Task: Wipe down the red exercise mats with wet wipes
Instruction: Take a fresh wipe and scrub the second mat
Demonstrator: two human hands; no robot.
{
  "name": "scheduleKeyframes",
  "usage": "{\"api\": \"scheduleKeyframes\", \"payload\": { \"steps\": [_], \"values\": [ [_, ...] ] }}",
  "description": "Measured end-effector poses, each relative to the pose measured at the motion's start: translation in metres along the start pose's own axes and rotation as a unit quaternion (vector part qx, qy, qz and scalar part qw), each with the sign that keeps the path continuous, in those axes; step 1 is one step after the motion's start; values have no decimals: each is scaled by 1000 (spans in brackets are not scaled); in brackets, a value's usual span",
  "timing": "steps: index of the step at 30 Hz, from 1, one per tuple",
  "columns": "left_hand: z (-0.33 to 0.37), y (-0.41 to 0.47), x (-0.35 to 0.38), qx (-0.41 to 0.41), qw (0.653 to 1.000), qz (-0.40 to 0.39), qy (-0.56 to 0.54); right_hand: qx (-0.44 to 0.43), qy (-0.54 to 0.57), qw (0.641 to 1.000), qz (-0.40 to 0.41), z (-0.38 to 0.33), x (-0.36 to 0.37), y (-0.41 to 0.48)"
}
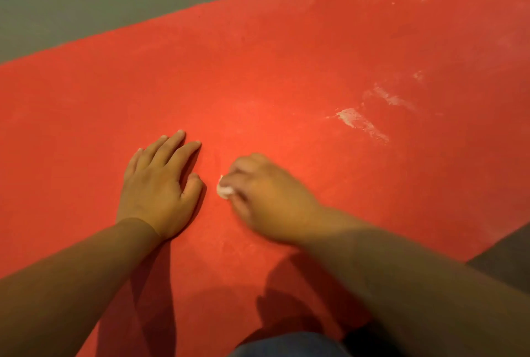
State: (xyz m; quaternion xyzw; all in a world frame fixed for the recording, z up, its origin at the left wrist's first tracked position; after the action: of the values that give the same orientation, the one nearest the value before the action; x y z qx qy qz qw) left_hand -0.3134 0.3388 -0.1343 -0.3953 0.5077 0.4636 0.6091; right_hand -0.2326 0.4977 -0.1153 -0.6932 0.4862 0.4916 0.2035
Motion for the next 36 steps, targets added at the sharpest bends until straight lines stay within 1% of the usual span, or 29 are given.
{"api": "scheduleKeyframes", "payload": {
  "steps": [1, 2, 3, 5, 6, 7, 8, 10, 11, 12, 13, 14, 15, 16, 18, 19, 20, 21, 23, 24, 26, 27, 28, 30, 31, 32, 33, 34, 36],
  "values": [
    [0, 0, 0, 2, 1000, 1, 0, 26, -20, 999, 9, 20, -10, -3],
    [0, 1, 1, 3, 1000, 1, 0, 89, -44, 994, 38, 45, -25, -8],
    [-1, 2, 2, 1, 1000, 2, -1, 173, -82, 979, 76, 75, -43, -14],
    [-1, 4, 3, -10, 1000, 4, -3, 329, -108, 927, 147, 115, -71, -32],
    [-1, 7, 2, -17, 1000, 5, -5, 355, -110, 914, 162, 115, -71, -33],
    [-1, 9, 2, -22, 1000, 3, -5, 340, -110, 922, 147, 103, -62, -29],
    [-1, 11, 3, -24, 1000, 1, -3, 292, -98, 944, 121, 82, -47, -22],
    [-1, 15, 5, -23, 1000, -5, -1, 134, -26, 987, 80, 24, -14, -11],
    [-2, 16, 6, -22, 1000, -6, -3, 57, 12, 997, 54, 2, -1, -9],
    [-3, 18, 6, -20, 1000, -6, -5, 3, 33, 999, 29, -6, 4, -6],
    [-3, 20, 7, -20, 1000, -5, -7, -12, 39, 999, 20, 3, 0, -2],
    [-3, 21, 7, -21, 1000, -5, -8, 21, 23, 999, 22, 24, -7, 1],
    [-4, 23, 7, -23, 1000, -5, -10, 78, -2, 995, 55, 49, -19, 3],
    [-5, 26, 7, -23, 1000, -5, -11, 156, -41, 983, 92, 80, -34, 2],
    [-5, 31, 7, -20, 1000, -7, -10, 315, -89, 930, 168, 126, -65, -10],
    [-5, 34, 6, -19, 1000, -9, -9, 352, -99, 910, 195, 133, -70, -11],
    [-5, 36, 4, -18, 1000, -9, -8, 347, -109, 913, 187, 126, -67, -4],
    [-5, 39, 3, -17, 1000, -11, -6, 307, -104, 933, 157, 110, -55, 7],
    [-5, 41, 2, -13, 1000, -17, -3, 169, -49, 978, 110, 59, -21, 29],
    [-5, 42, 2, -12, 1000, -18, -6, 97, -12, 992, 82, 32, -8, 34],
    [-4, 42, 3, -12, 1000, -19, -12, -1, 32, 999, 23, 13, 1, 36],
    [-3, 41, 2, -11, 1000, -18, -13, -9, 22, 1000, 15, 26, -6, 34],
    [-1, 41, 2, -9, 1000, -17, -15, 25, 2, 999, 33, 48, -18, 33],
    [-7, 42, 0, -22, 1000, -15, -14, 171, -40, 978, 113, 101, -48, 35],
    [-7, 44, 0, -21, 1000, -15, -13, 252, -42, 956, 145, 123, -62, 31],
    [-6, 45, 0, -13, 1000, -16, -12, 295, -42, 941, 160, 131, -68, 28],
    [-6, 47, 0, -8, 1000, -16, -13, 290, -46, 944, 152, 128, -66, 31],
    [-6, 48, 0, -6, 1000, -17, -12, 254, -39, 958, 130, 116, -58, 36],
    [-8, 48, 1, -5, 1000, -16, -11, 165, 17, 982, 93, 78, -40, 40]
  ]
}}
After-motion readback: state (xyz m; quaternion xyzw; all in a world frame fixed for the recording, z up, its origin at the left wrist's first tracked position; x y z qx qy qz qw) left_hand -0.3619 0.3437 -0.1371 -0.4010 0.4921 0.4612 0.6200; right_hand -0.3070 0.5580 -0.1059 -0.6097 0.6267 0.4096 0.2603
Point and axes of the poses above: each hand's wrist, its own y-axis towards the middle knuckle, its own x-axis out of the palm, z = x × y, the point moved 3 cm from there along y, towards the middle knuckle, and after that the axes turned 15 degrees about -x, right-handed, at the moved point
